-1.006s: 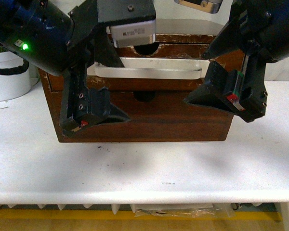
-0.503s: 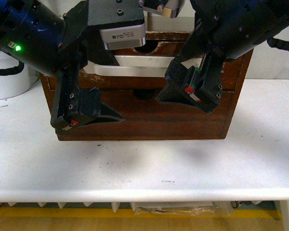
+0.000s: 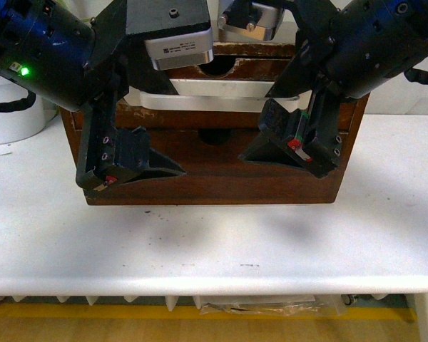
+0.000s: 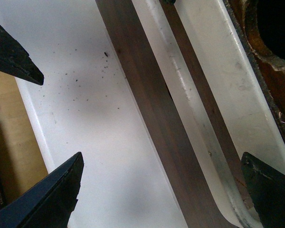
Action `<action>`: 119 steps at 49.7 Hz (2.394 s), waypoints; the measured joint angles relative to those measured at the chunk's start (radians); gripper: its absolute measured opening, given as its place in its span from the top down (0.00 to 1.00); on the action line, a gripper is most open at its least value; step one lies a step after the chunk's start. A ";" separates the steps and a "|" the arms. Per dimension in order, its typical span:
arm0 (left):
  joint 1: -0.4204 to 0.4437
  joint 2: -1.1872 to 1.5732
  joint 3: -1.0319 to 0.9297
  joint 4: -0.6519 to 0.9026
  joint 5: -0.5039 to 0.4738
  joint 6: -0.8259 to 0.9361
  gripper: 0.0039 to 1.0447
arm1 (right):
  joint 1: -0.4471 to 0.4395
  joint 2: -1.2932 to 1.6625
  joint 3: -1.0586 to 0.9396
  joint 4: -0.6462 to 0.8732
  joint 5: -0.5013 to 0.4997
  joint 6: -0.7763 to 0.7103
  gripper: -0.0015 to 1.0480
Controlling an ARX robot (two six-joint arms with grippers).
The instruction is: Open drawer
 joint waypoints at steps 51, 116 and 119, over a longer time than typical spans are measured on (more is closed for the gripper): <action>-0.014 -0.282 -0.135 -0.332 0.078 0.199 0.06 | 0.059 -0.228 -0.236 -0.066 -0.146 -0.108 0.09; 0.355 -1.327 -0.996 0.257 -0.137 -1.225 0.06 | -0.557 -1.644 -1.234 0.430 0.021 0.902 0.09; 0.335 -1.339 -1.009 0.290 -0.195 -1.219 0.09 | -0.513 -1.658 -1.236 0.425 0.133 0.887 0.15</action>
